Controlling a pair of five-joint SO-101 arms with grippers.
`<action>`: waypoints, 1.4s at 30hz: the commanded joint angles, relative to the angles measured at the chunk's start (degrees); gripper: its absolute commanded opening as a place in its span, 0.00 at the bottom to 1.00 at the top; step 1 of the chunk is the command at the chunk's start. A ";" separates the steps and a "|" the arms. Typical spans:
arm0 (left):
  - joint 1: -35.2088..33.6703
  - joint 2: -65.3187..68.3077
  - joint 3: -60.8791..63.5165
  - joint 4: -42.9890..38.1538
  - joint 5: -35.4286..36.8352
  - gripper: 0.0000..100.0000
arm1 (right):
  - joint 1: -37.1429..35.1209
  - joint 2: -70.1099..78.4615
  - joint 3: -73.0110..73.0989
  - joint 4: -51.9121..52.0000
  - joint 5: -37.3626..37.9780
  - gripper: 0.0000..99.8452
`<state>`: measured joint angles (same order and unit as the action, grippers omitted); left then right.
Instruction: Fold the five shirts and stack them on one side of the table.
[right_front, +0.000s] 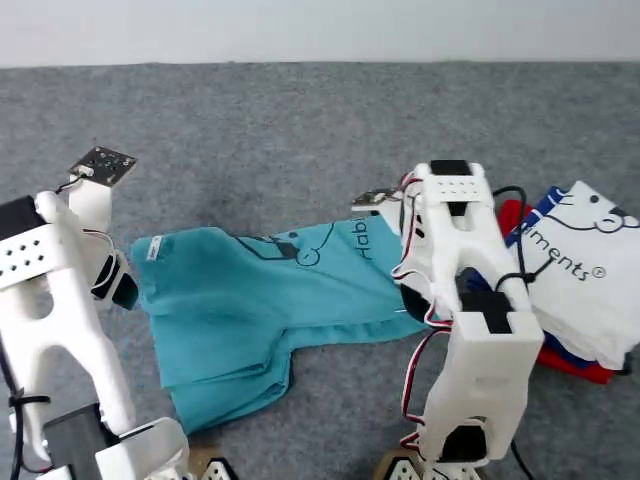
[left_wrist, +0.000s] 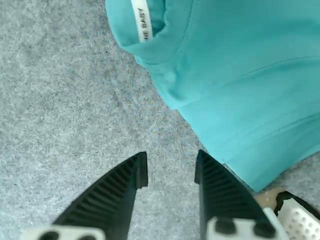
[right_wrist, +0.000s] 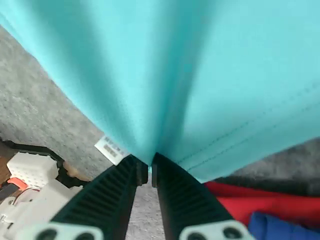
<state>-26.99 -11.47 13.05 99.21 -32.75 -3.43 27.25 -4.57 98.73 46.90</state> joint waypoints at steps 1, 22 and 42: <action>0.26 -2.37 -0.31 0.79 -0.44 0.17 | 2.51 -2.77 -0.35 0.57 1.58 0.01; -19.08 -16.97 -0.31 0.79 -0.18 0.17 | -20.88 -22.46 -2.46 4.00 -8.09 0.07; -38.15 -16.97 6.99 -1.58 -5.80 0.17 | -57.54 -3.12 -8.09 -11.38 -25.41 0.20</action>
<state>-64.79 -26.68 20.26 98.59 -38.20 -58.90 22.86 -6.68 88.26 22.11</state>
